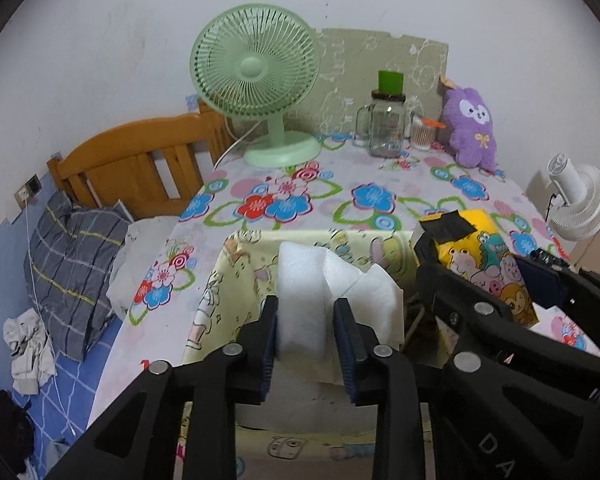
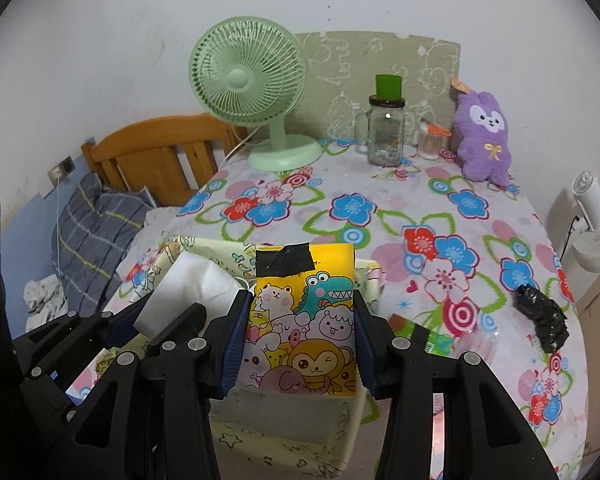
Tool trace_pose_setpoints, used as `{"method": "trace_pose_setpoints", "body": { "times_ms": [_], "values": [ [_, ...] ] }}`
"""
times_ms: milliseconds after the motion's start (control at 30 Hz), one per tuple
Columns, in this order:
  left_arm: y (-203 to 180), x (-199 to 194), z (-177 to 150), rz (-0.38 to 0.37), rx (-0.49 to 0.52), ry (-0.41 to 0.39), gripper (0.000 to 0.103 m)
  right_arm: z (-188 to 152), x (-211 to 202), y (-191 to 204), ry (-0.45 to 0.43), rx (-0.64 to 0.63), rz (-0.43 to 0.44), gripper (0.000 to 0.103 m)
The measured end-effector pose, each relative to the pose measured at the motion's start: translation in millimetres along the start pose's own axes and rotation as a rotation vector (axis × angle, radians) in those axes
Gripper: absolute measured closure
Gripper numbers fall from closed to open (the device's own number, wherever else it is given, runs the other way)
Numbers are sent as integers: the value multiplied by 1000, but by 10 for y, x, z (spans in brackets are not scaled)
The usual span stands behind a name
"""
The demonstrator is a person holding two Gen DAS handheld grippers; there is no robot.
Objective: Organize soft objects
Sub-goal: 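Lower the white towel and yellow cartoon pouch into the yellow box, opening both tools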
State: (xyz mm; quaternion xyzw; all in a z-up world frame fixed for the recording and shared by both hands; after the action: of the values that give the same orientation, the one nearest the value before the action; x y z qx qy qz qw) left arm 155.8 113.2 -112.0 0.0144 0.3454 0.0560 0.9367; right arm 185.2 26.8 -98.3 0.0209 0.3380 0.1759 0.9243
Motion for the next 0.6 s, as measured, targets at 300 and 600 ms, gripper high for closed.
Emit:
{"method": "trace_pose_setpoints", "body": {
  "times_ms": [300, 600],
  "values": [
    [77, 58, -77, -20, 18, 3, 32, -34, 208, 118, 42, -21, 19, 53],
    [187, 169, -69, -41, -18, 35, 21, -12, 397, 254, 59, -62, 54, 49]
  ]
}}
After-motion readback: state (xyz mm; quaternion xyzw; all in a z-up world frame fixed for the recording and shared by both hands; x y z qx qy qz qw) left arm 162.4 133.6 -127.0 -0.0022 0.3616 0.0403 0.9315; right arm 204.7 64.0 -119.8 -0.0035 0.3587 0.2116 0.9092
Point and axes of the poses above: each gripper's, at about its wrist camera, not at the fingertips, and x roughly the way its jaws point, y to its left, z to its top, the point moved 5 cm from there along x, roughly the way its jaws point, and after that the axes turned 5 degrees about -y, right-handed, at the moved point
